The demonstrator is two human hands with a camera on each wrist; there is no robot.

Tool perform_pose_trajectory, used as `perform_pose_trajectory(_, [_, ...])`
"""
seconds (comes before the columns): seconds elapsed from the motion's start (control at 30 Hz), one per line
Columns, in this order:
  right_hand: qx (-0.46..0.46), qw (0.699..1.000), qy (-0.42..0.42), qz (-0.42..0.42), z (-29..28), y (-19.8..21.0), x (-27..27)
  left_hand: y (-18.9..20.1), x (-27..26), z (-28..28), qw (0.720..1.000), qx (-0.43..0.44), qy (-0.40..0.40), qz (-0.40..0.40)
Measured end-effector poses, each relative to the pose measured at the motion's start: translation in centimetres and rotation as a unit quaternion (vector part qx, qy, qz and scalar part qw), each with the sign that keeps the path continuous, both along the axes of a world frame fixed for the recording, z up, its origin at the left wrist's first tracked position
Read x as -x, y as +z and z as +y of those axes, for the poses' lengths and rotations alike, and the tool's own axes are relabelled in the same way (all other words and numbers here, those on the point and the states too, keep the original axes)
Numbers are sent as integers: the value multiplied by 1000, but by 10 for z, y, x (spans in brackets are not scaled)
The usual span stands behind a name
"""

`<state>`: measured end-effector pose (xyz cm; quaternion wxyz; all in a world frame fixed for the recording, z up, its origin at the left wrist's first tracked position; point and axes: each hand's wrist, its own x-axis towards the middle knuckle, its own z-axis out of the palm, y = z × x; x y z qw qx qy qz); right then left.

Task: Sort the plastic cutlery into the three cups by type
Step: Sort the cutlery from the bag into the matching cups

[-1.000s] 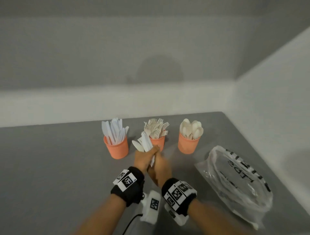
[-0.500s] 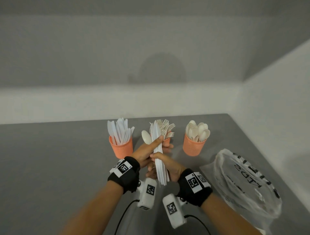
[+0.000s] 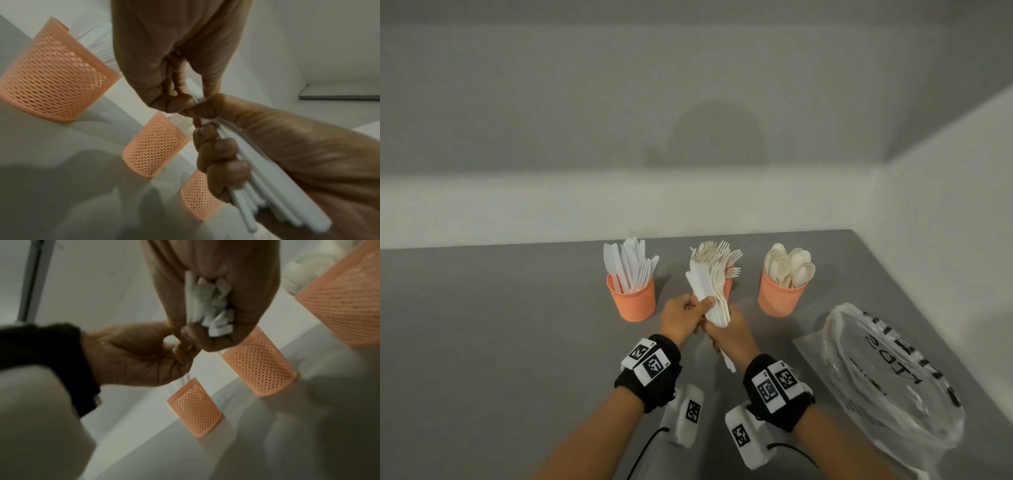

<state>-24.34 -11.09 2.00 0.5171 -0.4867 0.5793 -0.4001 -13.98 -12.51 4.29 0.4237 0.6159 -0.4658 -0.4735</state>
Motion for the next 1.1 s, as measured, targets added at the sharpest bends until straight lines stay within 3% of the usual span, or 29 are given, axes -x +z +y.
perform_pose_trajectory(0.17, [-5,996,39,-82,10,9,3,-2,-2,1,1000,-14,13,20])
perform_pose_trajectory(0.33, [6,997,-1,-80,7,3,-1,1,8,-1,998,-41,10,50])
perform_pose_trajectory(0.47, [3,998,-14,-56,3,-2,2,5,6,-2,988,-25,86,126])
perform_pose_trajectory(0.6, [-43,993,-14,-110,5,3,7,15,-1,-1,968,8,165,191])
perform_pose_trajectory(0.8, [-25,988,-8,-154,5,3,0,19,3,11,992,-3,79,101])
perform_pose_trajectory(1.1, [-22,987,25,-158,5,9,-7,14,0,15,987,12,115,110])
